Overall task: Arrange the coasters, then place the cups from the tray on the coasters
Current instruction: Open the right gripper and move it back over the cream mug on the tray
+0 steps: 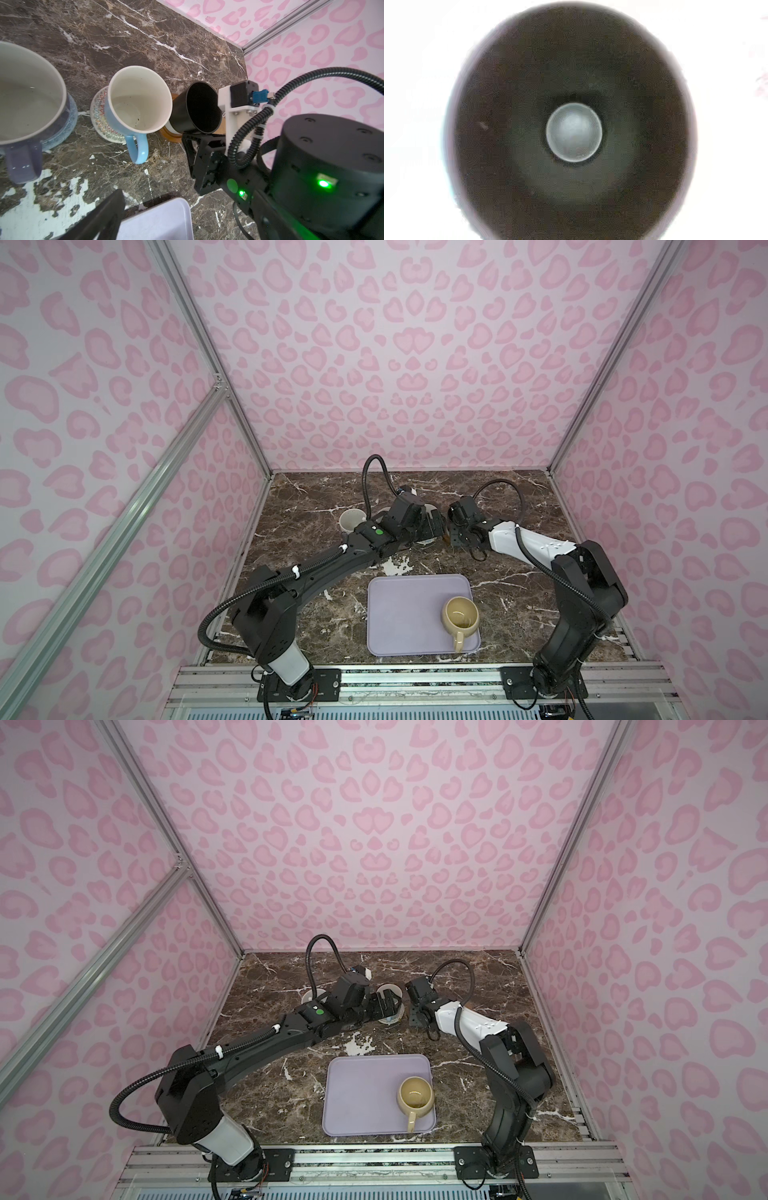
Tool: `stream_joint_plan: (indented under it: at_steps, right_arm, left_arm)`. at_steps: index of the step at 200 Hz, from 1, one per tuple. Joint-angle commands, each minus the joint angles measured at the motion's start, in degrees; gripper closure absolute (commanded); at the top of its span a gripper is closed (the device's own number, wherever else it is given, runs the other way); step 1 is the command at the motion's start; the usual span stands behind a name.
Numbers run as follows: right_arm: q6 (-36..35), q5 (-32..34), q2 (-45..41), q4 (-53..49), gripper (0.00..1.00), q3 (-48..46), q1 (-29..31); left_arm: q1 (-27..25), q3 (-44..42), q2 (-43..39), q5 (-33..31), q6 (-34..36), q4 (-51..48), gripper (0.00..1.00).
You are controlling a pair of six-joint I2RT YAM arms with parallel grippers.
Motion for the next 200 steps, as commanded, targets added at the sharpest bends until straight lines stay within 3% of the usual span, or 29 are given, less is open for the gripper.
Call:
stream_joint_plan:
  at_steps: [1,49,101,106,109,113,154,183,200]
  right_arm:
    - [-0.2,0.3,-2.5,-0.3,0.51,-0.7,0.1]
    - [-1.8,-0.1,-12.0,-2.9,0.16,-2.6,0.2]
    - [-3.8,-0.9,-22.6,-14.0,0.13,-3.0,0.4]
    - [-3.7,-1.0,-23.8,-14.3,0.11,-3.5,0.6]
    - [-3.7,-1.0,-24.7,-14.4,0.03,-3.8,0.8]
    - [-3.7,-1.2,-25.8,-14.3,0.00,-4.5,1.0]
    - [-1.3,-1.2,-36.4,-12.4,0.00,-11.6,1.9]
    - [-7.5,-4.6,-38.6,-14.4,0.00,-13.3,1.7]
    - [-6.2,-4.1,-38.7,-15.0,0.00,-14.4,1.2]
  left_arm:
    - [0.1,-1.0,-2.3,-1.8,-0.5,2.9,0.03]
    - [0.1,-5.9,-9.1,-3.3,-0.4,3.7,0.03]
    - [0.1,-11.8,-15.5,0.9,0.7,4.6,0.03]
    - [0.1,-12.0,-15.8,1.3,0.8,4.0,0.03]
    - [0.1,-12.1,-16.0,1.6,0.9,3.8,0.03]
    - [0.1,-12.4,-16.4,1.8,1.0,3.7,0.03]
    - [0.0,-17.1,-20.6,4.7,0.9,4.5,0.03]
    - [-0.4,-21.4,-23.5,6.4,0.1,6.0,0.03]
    - [-0.8,-23.6,-24.9,6.6,0.0,6.5,0.03]
